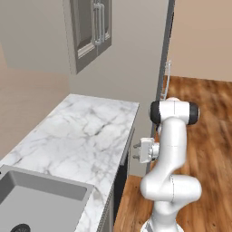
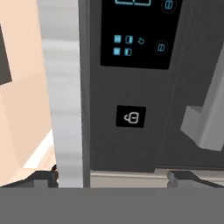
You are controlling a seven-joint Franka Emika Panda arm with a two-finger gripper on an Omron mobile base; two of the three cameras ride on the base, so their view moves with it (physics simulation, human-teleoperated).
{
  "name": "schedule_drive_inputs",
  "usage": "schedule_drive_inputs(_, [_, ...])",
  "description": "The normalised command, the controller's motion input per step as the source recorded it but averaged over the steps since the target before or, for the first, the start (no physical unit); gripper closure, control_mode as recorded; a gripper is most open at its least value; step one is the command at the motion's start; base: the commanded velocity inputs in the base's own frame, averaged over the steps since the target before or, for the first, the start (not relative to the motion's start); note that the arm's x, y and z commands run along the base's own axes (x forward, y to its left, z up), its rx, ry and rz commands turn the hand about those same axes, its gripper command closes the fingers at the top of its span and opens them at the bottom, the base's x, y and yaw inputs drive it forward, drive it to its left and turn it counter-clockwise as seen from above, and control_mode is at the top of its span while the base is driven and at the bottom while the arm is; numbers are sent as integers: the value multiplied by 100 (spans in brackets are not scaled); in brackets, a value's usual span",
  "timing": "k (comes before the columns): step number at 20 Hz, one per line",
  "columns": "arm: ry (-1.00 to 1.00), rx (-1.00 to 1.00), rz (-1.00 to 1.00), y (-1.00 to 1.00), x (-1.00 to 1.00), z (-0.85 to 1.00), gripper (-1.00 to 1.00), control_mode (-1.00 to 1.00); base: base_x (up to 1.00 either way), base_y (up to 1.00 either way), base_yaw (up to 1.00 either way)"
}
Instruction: Open the dishwasher door and pull out the top rack.
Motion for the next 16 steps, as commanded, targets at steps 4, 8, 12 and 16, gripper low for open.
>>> schedule_drive_inputs(4, [-14, -3, 0, 17, 0, -14, -100, -100, 0, 0, 0])
schedule_drive_inputs(8, [-11, -2, 0, 12, 0, -17, -100, -100, 0, 0, 0])
schedule_drive_inputs(12, [-9, -1, 0, 9, 0, -15, -100, -100, 0, 0, 0])
schedule_drive_inputs(16, [-7, 0, 0, 8, 0, -13, -100, -100, 0, 0, 0])
